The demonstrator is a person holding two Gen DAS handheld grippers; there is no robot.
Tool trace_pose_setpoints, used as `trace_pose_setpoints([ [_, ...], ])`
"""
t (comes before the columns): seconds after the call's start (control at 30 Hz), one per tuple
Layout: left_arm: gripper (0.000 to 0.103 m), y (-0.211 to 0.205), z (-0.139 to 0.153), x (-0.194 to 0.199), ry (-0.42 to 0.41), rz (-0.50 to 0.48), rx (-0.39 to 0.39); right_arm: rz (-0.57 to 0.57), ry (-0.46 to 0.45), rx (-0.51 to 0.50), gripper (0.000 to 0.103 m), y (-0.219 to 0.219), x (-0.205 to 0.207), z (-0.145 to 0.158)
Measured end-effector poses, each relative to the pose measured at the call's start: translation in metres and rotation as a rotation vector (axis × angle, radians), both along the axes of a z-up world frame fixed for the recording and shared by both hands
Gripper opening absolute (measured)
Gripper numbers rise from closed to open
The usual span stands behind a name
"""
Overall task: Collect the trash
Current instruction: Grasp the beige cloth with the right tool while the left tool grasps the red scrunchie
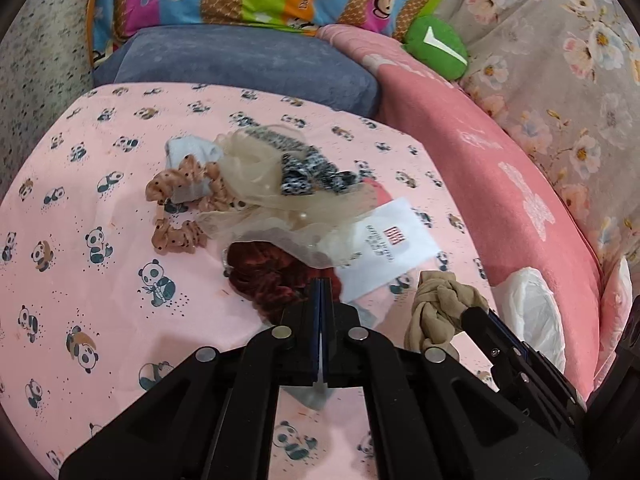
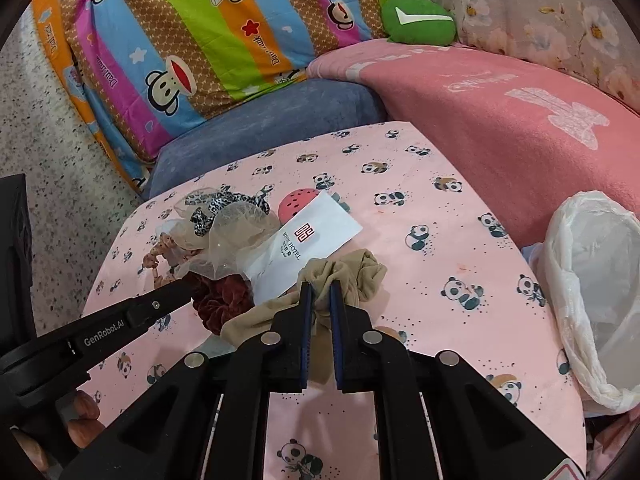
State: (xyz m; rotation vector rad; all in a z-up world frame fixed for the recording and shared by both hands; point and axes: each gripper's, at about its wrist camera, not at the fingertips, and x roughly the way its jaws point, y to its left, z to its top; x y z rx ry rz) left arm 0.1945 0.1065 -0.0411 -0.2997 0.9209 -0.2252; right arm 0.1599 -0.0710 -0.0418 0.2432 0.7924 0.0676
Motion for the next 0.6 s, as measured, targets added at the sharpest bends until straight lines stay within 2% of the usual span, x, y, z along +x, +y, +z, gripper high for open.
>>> trace_pose_setpoints([
  [0.13,0.002,-0.005,0.000,-0.003,0.008,0.010,0.014,-0.026,-0.029,-0.003,0.009,-0.016,-0.013,0.014],
  [0.17,0.011,-0.006,-0.003,-0.001,0.018,0.012,0.028,-0.032,-0.033,-0.004,0.009,-0.020,-0.016,0.016],
  [0.2,0.031,-0.006,-0.006,0.000,0.027,0.014,0.037,-0.036,-0.035,-0.003,0.009,-0.024,-0.018,0.017],
  [0.27,0.057,-0.004,-0.013,0.003,0.037,0.045,0.058,-0.048,-0.036,0.002,0.009,-0.031,-0.022,0.019],
  [0.4,0.077,-0.002,-0.027,0.015,0.054,0.068,0.080,-0.064,-0.036,0.012,0.009,-0.043,-0.028,0.019],
  [0.57,0.077,-0.007,-0.048,0.030,0.093,0.060,0.096,-0.072,-0.029,0.022,0.009,-0.048,-0.026,0.016],
  [0.6,0.067,-0.007,-0.051,0.031,0.097,0.063,0.104,-0.071,-0.028,0.021,0.009,-0.049,-0.026,0.015],
])
